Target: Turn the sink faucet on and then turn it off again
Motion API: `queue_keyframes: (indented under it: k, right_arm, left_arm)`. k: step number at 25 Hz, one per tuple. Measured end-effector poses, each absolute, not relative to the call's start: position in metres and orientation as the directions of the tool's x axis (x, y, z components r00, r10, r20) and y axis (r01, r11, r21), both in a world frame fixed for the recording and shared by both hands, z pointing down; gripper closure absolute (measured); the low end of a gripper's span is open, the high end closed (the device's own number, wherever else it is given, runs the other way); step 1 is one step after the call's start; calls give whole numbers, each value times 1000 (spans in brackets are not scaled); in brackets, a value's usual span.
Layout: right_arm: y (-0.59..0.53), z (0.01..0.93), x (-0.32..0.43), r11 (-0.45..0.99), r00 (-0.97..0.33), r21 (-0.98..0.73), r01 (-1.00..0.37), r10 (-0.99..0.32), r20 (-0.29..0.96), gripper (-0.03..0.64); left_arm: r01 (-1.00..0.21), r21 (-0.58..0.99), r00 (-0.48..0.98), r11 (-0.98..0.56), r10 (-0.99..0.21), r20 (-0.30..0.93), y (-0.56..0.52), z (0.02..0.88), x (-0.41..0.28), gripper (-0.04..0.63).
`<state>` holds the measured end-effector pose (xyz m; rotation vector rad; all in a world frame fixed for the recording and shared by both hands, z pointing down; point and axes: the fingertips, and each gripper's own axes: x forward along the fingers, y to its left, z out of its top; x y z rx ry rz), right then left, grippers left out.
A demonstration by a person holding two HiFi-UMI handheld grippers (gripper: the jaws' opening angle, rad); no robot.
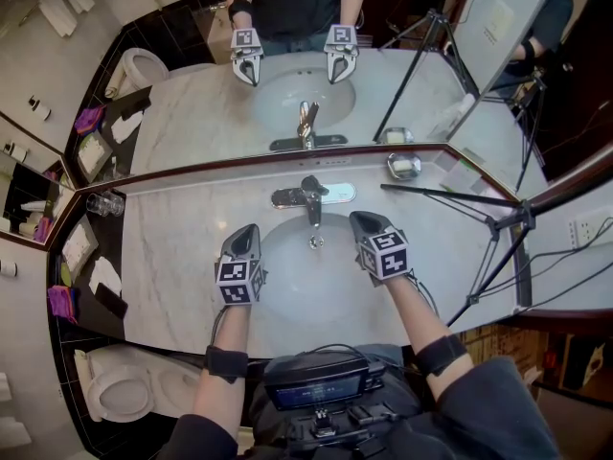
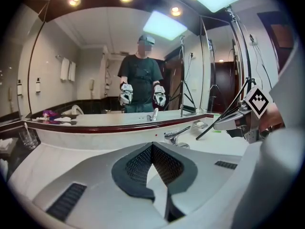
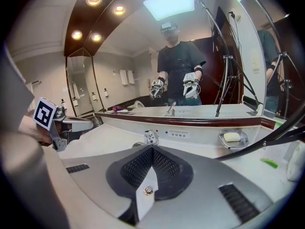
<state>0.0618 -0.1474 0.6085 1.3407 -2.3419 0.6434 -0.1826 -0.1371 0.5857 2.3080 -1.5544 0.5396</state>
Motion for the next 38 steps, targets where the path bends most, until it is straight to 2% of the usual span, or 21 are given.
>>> queue_keyframes:
  k: [6, 17, 24, 29, 38]
  right_arm:
    - [-147, 609, 65, 440, -480, -207, -874, -707, 519, 597]
    - [-150, 613, 74, 421, -469, -216, -881, -713, 521, 597]
    - [-151, 614, 85, 404, -458, -221, -888, -720, 522, 597]
    - [-151, 617, 91, 391, -449, -224, -893, -722, 527, 597]
    - [-149, 626, 104, 371, -433, -226, -901, -721, 541, 597]
  left_arm:
    - [-915, -38, 342, -401, -823, 454, -140, 587, -175, 589]
    - [-713, -223, 505, -665, -707, 495, -160, 588, -89, 406]
    - [-525, -363, 537, -770, -631, 560, -177, 606, -45, 345]
    - [-436, -398, 539, -807, -588, 603, -189, 623, -27, 322]
    - [-323, -423, 545, -847, -532, 648, -199, 643, 2, 322]
